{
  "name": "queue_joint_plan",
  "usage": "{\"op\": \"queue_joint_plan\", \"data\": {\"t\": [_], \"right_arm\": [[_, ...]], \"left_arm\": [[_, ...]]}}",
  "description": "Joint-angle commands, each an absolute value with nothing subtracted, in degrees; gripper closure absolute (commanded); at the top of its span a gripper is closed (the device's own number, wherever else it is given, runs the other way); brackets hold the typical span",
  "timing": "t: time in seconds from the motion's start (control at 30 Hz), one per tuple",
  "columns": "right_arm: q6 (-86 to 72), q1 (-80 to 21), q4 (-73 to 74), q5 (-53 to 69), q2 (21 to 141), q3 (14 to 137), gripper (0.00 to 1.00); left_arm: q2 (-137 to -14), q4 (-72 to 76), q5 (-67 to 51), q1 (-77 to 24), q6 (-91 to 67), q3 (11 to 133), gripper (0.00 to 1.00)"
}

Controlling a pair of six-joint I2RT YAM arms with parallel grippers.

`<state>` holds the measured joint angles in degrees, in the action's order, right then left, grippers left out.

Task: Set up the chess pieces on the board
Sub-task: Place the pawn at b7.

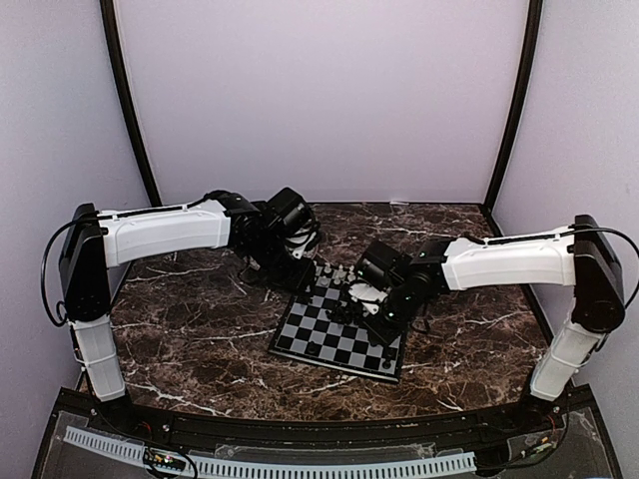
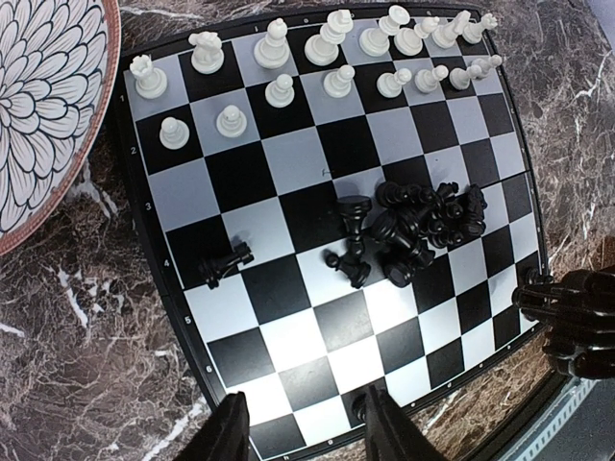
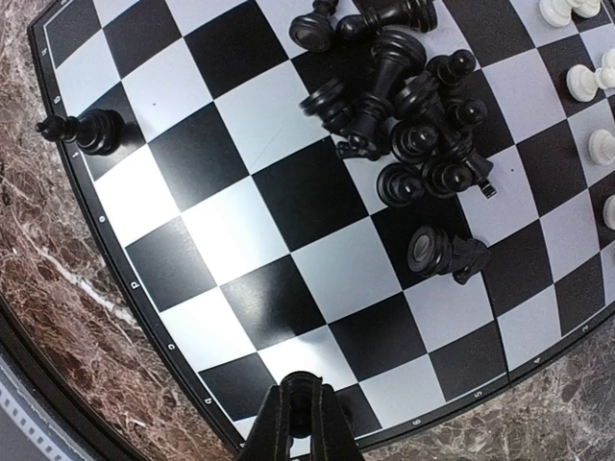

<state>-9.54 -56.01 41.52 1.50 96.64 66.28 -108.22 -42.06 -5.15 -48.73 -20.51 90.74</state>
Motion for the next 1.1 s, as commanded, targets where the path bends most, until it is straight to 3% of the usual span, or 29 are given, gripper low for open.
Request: {"op": "queue_joint_plan", "data": {"t": [0.0,0.67,1.07], "right_arm": [[-9.9,-56.1,40.2,1.4,97.8,65.3,1.00],[-9.6,-56.5,38.6,2.0,99.3,63.8,0.99],[-11.0,-56.5,41.7,1.1,98.0,66.7,0.80]], "left_arm": [[-108.3,-43.2,-5.0,-48.5,-19.6,92.2,0.57],[-107.5,-44.1,-5.3,-48.4,-20.9,91.1,0.57],[-106.8,-43.7,-5.4,-48.3,-20.8,90.3,0.56]]}}
